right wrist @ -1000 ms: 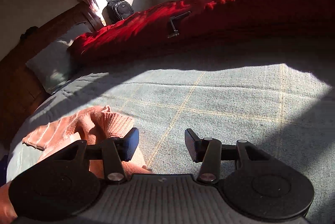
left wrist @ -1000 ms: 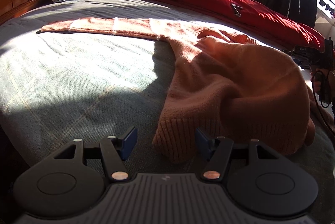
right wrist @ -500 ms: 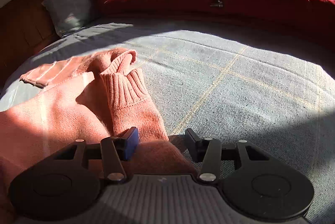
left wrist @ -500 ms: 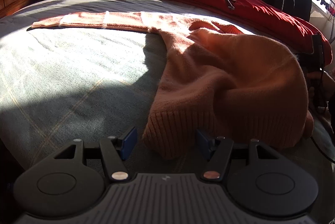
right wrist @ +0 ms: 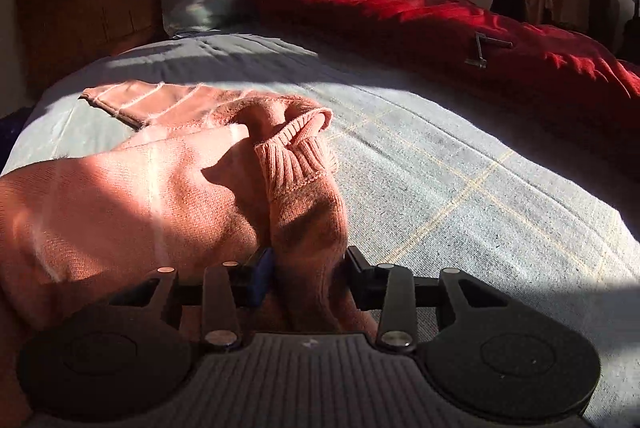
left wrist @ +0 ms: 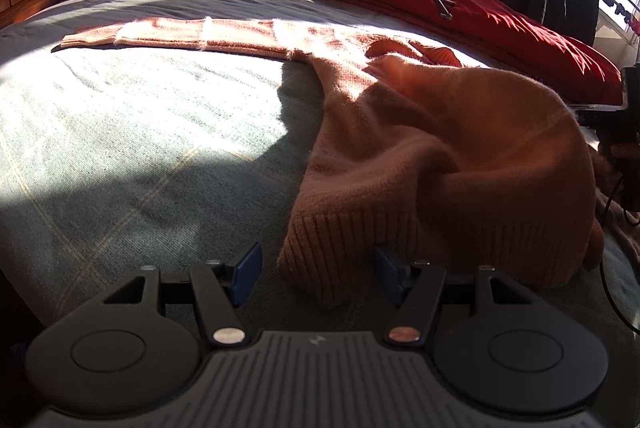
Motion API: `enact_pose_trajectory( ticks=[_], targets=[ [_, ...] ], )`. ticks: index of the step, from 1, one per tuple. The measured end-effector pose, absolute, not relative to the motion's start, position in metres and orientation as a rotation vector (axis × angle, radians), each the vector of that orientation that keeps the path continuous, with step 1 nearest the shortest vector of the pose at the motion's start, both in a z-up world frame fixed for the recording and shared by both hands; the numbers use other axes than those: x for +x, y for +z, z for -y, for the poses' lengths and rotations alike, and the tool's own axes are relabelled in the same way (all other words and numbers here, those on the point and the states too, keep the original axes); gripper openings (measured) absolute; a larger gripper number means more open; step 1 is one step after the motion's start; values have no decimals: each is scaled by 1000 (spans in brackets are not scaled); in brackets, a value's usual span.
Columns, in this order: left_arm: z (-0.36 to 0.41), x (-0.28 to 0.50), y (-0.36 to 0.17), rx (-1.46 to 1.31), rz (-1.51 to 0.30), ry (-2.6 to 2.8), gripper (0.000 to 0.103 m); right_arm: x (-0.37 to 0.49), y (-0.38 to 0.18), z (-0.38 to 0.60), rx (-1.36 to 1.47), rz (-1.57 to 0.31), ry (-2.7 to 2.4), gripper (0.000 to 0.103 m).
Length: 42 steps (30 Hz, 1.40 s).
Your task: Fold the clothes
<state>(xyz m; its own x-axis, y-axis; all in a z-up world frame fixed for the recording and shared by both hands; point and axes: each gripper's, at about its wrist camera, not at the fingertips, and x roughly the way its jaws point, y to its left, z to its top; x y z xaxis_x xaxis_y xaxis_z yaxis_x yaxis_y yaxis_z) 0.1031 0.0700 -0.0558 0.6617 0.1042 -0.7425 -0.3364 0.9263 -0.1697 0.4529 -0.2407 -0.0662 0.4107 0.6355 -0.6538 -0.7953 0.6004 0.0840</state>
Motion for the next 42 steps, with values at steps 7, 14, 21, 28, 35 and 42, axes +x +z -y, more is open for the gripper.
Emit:
enact_pose_trajectory(
  ticks=[7, 14, 21, 28, 35, 42],
  targets=[
    [-71, 105, -57, -307, -813, 249, 64, 435, -61, 234, -303, -655, 959, 38],
    [-70, 104, -55, -304, -803, 232, 64, 454, -72, 225, -256, -743, 900, 9],
    [-71, 104, -53, -304, -792, 246, 64, 465, -57, 224, -389, -648, 672, 5],
    [-64, 98, -47, -290, -783, 253, 64, 494, -66, 198, -742, -529, 454, 5],
    [-68, 85, -42, -293, -776, 310, 64, 545, -77, 199, -666, -607, 337, 5],
    [-66, 83, -40, -290, -777, 315, 64, 574, -93, 236, -330, -792, 393, 29]
  ],
)
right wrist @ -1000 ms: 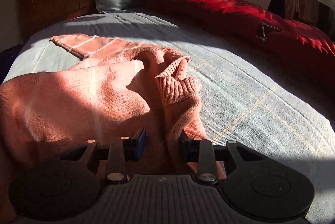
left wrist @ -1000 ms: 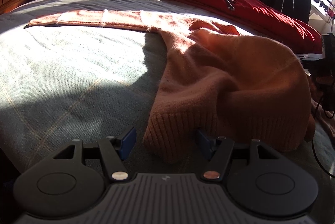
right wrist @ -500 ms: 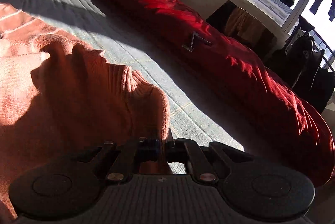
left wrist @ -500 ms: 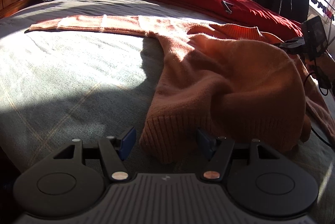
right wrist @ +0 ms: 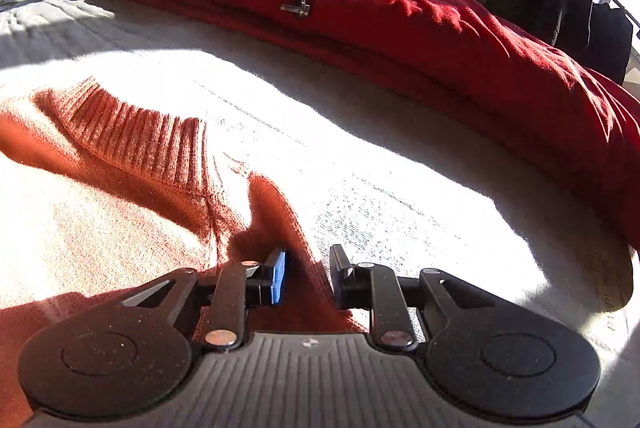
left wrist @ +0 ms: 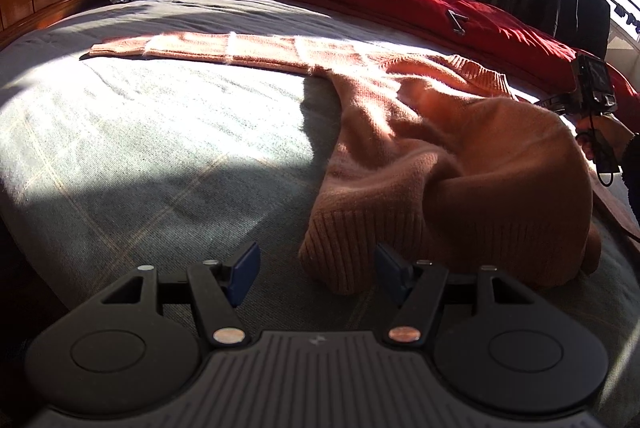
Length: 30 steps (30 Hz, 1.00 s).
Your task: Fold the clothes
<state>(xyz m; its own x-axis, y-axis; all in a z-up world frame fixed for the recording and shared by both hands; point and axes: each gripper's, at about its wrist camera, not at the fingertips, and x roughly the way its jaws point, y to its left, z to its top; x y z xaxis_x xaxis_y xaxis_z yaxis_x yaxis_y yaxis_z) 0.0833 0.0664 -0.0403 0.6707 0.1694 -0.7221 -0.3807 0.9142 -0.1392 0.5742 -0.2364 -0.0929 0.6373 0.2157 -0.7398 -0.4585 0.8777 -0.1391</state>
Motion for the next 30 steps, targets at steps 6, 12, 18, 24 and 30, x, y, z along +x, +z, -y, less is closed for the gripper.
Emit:
enact_pose_trajectory(
  ticks=[6, 12, 18, 24, 30],
  targets=[
    [-66, 95, -36, -285, -766, 291, 64, 550, -55, 314, -85, -810, 494, 49],
    [-58, 111, -25, -258, -742, 219, 64, 502, -47, 386, -33, -807, 477, 49],
    [-50, 128, -14, -239, -728, 157, 64, 438, -63, 450, -8, -830, 345, 49],
    [-34, 148, -5, -207, -719, 63, 68, 364, -70, 510, 28, -827, 258, 49],
    [-12, 168, 1, -155, -716, -30, 69, 328, -103, 544, 40, -879, 221, 58]
  ],
)
